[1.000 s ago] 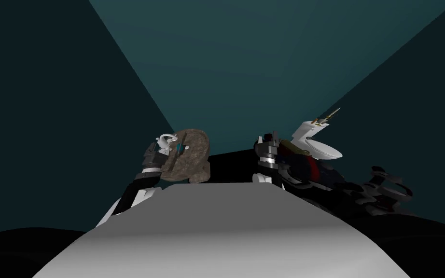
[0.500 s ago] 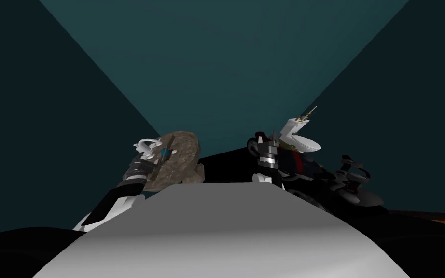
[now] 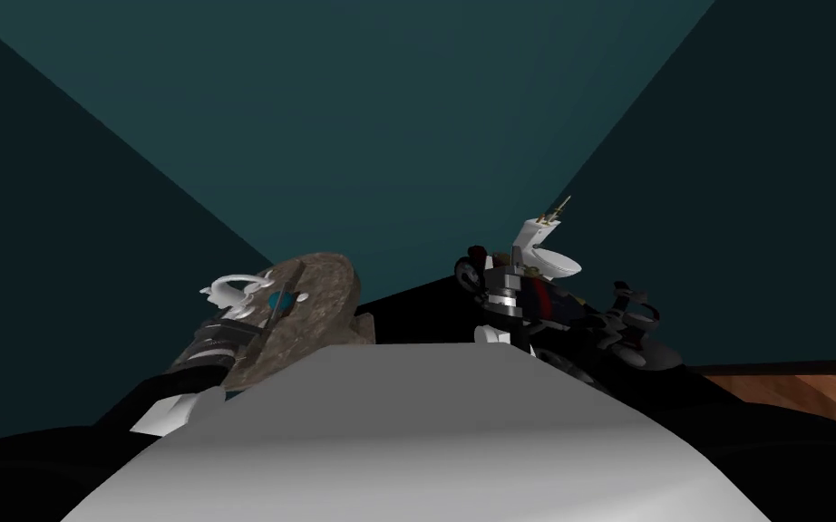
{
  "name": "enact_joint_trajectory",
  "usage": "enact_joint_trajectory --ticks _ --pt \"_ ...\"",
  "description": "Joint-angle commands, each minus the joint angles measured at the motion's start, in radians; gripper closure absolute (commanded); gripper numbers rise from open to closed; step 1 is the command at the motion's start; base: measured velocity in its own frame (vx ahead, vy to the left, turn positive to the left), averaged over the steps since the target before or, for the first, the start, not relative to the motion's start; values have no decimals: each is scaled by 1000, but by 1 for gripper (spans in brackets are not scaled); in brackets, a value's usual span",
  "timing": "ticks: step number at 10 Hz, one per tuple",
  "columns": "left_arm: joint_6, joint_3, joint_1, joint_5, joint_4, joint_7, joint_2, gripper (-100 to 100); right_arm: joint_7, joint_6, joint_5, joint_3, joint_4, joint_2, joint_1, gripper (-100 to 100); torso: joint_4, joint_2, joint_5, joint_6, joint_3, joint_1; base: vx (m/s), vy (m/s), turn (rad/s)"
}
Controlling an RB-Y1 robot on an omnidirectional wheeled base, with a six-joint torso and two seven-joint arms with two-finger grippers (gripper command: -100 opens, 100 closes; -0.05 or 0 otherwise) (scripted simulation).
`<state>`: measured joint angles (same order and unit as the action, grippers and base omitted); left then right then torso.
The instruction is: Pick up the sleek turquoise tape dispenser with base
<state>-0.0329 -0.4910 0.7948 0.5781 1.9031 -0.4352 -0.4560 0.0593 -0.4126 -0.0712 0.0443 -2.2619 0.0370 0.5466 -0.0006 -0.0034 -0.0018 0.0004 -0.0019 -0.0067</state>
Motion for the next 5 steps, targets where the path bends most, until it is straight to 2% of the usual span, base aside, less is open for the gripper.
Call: enact_joint_trajectory --ticks 1,2,3,5 --pt "-35 -21 26 18 1 -14 2 -100 0 0 0 0 0 0 0 0 0 0 0 0 0 0 61 -66 -73" --pt "-67 -62 43 52 -30 -40 -11 -100 0 0 0 0 0 0 0 0 0 2 0 -1 1 2 67 -79 -150" --pt "-84 -63 43 52 -30 -40 -11 -100 0 0 0 0 0 0 0 0 0 1 0 0 1 2 53 -65 -69" --pt "-160 -139 72 116 -85 -91 -33 -100 0 0 0 0 0 0 0 0 0 1 0 0 1 2 100 -83 -187"
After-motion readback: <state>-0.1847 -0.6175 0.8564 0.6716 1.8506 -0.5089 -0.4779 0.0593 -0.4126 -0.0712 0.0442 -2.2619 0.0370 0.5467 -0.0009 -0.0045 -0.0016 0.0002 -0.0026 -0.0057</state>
